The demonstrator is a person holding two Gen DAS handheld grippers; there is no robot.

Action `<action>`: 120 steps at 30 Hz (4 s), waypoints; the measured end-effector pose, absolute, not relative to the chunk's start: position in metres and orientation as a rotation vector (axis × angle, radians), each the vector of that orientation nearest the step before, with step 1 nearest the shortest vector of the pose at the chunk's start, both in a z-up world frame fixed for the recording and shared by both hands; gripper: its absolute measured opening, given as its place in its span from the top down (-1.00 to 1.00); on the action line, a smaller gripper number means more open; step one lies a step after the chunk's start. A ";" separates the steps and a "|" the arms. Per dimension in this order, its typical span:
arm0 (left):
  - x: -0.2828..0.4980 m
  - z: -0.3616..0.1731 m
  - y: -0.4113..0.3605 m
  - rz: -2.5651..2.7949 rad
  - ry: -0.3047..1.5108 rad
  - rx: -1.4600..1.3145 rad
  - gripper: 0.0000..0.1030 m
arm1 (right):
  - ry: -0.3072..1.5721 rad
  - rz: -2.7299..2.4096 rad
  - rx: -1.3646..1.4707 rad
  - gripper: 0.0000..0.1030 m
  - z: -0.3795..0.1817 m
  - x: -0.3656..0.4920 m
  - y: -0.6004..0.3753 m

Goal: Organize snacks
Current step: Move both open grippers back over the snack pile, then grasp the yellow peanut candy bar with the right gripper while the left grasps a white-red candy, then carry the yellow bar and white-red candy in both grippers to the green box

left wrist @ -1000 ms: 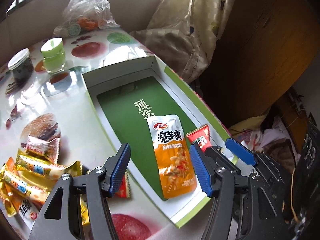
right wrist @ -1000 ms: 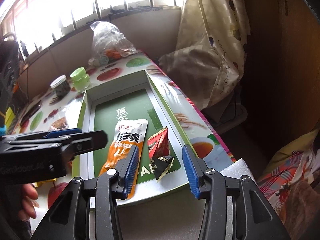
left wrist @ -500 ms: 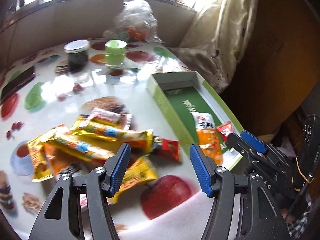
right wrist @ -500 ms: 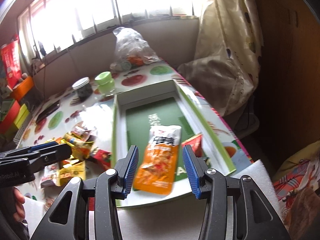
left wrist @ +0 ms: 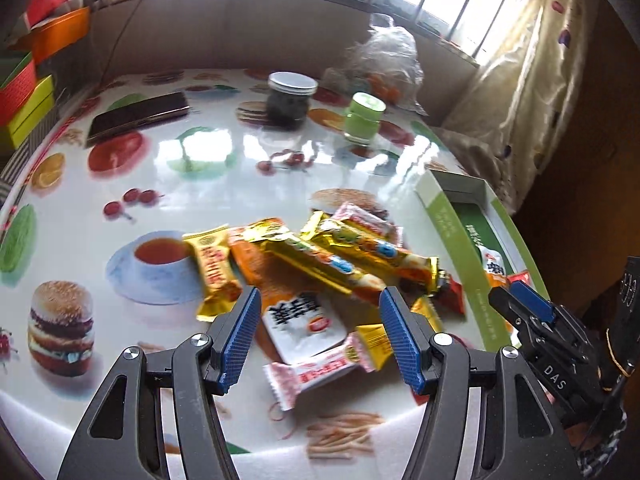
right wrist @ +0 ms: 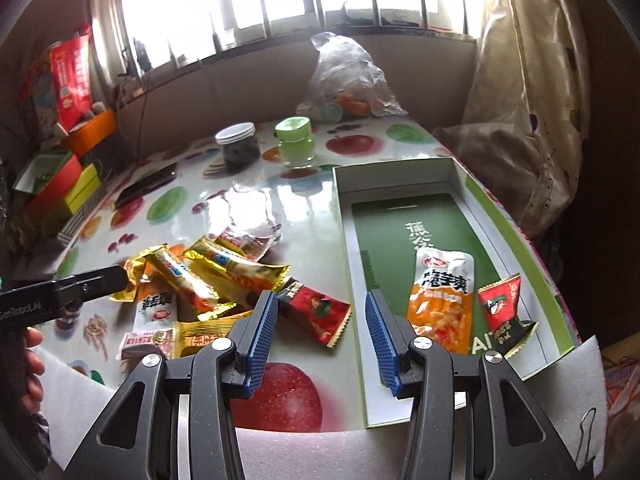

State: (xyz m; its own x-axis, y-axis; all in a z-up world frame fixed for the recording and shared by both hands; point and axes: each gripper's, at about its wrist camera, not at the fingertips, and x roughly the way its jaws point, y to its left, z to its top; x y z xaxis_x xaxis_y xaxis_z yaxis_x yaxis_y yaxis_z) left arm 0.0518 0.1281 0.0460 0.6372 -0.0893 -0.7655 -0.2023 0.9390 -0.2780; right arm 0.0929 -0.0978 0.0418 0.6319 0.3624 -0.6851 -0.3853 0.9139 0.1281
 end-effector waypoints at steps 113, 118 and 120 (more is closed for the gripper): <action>0.033 0.022 0.094 -0.137 0.974 -0.194 0.60 | 0.914 0.710 -0.108 0.43 0.015 0.067 -0.070; 0.033 0.028 0.088 -0.136 0.963 -0.182 0.61 | 0.896 0.703 -0.088 0.43 0.021 0.064 -0.076; 0.034 0.032 0.087 -0.143 0.958 -0.176 0.60 | 0.886 0.697 -0.077 0.43 0.024 0.064 -0.079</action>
State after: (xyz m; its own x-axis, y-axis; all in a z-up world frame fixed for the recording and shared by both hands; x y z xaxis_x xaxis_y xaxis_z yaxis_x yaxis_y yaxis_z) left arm 0.0336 0.0868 0.0317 0.5680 -0.1984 -0.7988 0.0429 0.9763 -0.2120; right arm 0.0638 -0.0793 0.0239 0.4289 0.5272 -0.7335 -0.5888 0.7790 0.2155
